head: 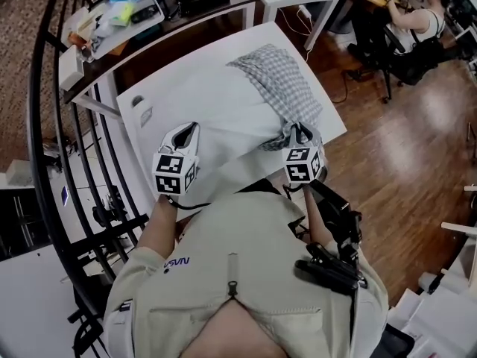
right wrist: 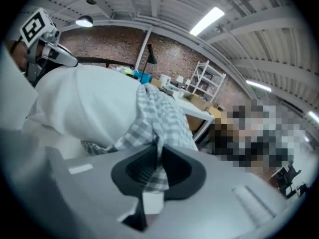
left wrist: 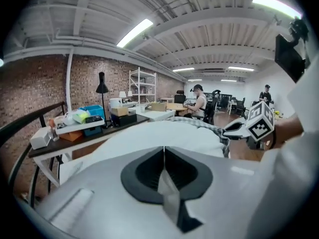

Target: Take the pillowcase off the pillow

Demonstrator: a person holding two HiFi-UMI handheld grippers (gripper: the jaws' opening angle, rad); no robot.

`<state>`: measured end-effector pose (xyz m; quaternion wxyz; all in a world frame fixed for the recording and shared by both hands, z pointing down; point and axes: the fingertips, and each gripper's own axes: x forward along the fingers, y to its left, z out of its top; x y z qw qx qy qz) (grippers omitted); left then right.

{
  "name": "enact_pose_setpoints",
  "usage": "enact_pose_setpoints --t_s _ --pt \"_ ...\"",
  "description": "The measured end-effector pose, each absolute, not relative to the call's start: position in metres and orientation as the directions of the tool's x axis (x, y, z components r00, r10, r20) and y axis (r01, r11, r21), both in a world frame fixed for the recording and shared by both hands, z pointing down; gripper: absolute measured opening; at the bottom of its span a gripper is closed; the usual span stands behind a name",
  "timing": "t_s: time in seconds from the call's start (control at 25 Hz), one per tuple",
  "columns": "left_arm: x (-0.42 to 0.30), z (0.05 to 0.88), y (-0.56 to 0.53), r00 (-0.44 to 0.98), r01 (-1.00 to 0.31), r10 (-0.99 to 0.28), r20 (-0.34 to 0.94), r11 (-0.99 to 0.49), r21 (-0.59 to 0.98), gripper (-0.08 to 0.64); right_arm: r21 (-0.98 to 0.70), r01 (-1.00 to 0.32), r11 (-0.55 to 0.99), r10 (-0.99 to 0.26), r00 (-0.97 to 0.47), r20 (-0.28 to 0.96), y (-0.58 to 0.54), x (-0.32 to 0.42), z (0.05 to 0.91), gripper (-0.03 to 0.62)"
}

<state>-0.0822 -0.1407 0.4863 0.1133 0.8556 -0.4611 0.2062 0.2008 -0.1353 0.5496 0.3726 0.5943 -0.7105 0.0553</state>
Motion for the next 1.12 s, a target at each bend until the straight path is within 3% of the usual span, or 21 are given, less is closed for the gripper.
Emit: enact_pose_setpoints --t_s 0.16,0.36,0.48,0.6,0.68,0.84,0.96,1.12 --pt "-0.081 0.53 -0.127 0.475 -0.845 -0.711 0.519 -0.533 0.043 0.013 0.309 -0.897 0.316 -0.739 -0.029 0.673 -0.119 0.202 0.588 0.029" --pt "-0.067 0.526 -0.121 0.495 -0.847 -0.722 0.484 -0.526 0.081 0.041 0.208 -0.925 0.319 -0.742 -0.107 0.662 -0.114 0.201 0.577 0.059" --pt "-0.058 0.478 -0.113 0.506 -0.839 -0.759 0.409 -0.543 0.032 0.088 0.109 -0.92 0.375 -0.76 -0.239 0.604 -0.115 0.192 0.539 0.153" --pt "-0.054 0.418 -0.123 0.501 -0.846 -0.817 0.286 -0.532 -0.036 0.097 0.099 -0.901 0.422 -0.807 -0.323 0.495 -0.136 0.179 0.485 0.152" --pt "-0.05 0.402 -0.143 0.496 -0.843 -0.828 0.263 -0.532 -0.086 0.146 0.113 -0.882 0.458 -0.815 -0.365 0.45 -0.161 0.17 0.463 0.152" --pt "-0.027 0.412 -0.194 0.482 -0.792 -0.802 0.353 -0.571 -0.215 0.263 0.136 -0.811 0.569 -0.773 -0.471 0.424 -0.223 0.137 0.441 0.154" --pt "-0.005 0.435 -0.241 0.455 -0.767 -0.785 0.421 -0.585 -0.263 0.293 0.134 -0.755 0.642 -0.726 -0.541 0.425 -0.275 0.108 0.429 0.168" --pt "0.014 0.491 -0.285 0.39 -0.768 -0.723 0.571 -0.597 -0.231 0.295 0.107 -0.668 0.737 -0.613 -0.593 0.522 -0.328 0.066 0.443 0.199"
